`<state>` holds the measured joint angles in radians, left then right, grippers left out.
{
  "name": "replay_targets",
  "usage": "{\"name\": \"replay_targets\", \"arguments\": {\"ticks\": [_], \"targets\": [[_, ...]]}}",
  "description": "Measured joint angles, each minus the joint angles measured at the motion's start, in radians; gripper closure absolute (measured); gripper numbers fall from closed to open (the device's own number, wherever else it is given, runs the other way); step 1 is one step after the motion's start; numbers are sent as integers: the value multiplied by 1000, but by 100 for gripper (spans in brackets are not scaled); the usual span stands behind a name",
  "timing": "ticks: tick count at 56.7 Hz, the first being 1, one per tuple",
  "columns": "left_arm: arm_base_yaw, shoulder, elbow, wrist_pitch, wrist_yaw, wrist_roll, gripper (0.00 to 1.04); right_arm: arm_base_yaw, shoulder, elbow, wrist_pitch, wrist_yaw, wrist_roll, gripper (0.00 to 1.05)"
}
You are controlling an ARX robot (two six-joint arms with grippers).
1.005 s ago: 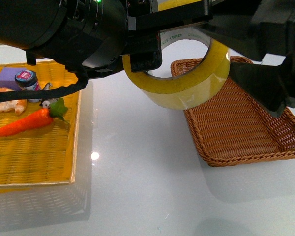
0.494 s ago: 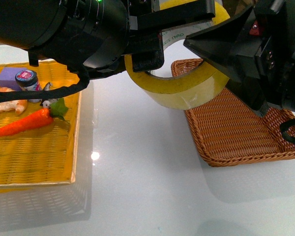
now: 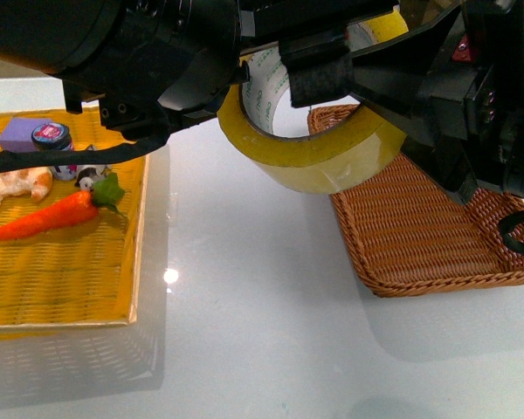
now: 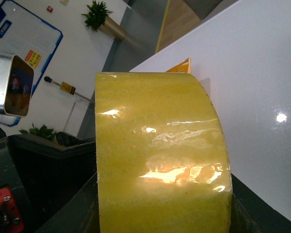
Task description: Move tape to another basket
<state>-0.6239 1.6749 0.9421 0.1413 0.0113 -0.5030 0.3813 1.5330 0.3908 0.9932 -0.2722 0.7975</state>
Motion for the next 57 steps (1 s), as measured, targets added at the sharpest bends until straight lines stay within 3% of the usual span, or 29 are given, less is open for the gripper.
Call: {"name": "replay_targets", "arguments": {"ticks": [13,33,38,41,45,57], "targets": [[20,-29,-17,25,-8,8,7,-10,-1,-1,2,16,5,59],[143,-214,-107,182,-7,69,9,-102,-9,-19,0,17,42,59],[159,-264,-214,430,-267,220,23,-118,-18,-23,-5,14,44,59],[197,-323,-298,527,-350,326,32,-129,-19,-23,-8,12,45,59],[267,-423,-404,578,-359,409,46,-158,-19,-26,-11,6,44,59],[359,-565,-591,605,-268,477,81,-239,62,-10,10,-47,44,59]]}}
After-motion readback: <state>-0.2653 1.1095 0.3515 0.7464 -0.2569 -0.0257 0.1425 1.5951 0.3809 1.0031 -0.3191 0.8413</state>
